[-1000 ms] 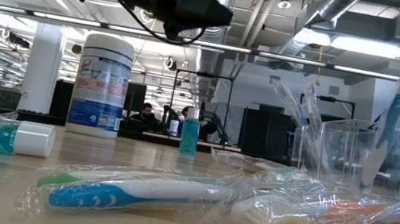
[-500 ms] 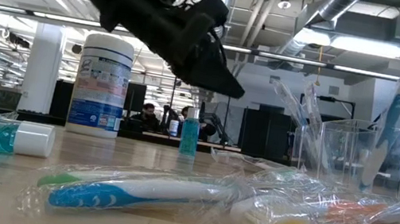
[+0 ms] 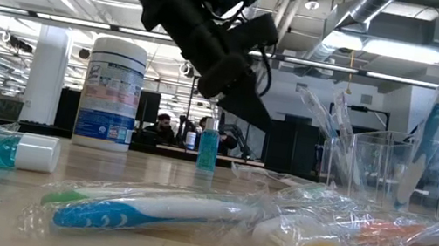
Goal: Pick & Place toothbrushing station
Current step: Put the purple toothbrush into the transparent organizer
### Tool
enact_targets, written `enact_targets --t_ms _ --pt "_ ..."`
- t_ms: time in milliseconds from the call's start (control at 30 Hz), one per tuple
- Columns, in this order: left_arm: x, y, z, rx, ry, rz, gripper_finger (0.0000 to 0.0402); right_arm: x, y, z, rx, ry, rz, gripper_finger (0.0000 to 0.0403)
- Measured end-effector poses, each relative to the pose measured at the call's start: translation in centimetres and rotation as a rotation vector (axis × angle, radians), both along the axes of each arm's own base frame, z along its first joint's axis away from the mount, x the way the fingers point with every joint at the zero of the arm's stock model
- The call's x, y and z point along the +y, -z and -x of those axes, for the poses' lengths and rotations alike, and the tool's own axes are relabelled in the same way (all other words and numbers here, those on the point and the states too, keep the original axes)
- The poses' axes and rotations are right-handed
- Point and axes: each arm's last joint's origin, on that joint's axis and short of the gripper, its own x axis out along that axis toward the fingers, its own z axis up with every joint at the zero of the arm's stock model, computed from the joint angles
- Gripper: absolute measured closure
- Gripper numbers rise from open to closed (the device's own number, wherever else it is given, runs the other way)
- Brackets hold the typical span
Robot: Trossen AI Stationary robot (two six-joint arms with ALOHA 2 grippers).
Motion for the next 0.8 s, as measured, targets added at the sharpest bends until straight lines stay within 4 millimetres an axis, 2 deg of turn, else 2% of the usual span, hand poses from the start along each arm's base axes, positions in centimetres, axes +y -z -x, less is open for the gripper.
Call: enact_targets --t_ms 267,533,800 --pt "1.8 0.8 -0.1 0.032 -0.014 -0.032 0.0203 0.0 0.0 0.0 0.001 0.001 -0.006 0.0155" --pt "3.4 3.0 -0.4 0.081 -0.006 -0.023 0.0203 0.0 0.1 0.0 0.003 0.000 -0.014 0.0155" --pt "3.6 3.3 -0.5 0.086 0.011 -0.042 0.0214 0.0 0.2 0.0 0.014 0.000 -0.002 0.0155"
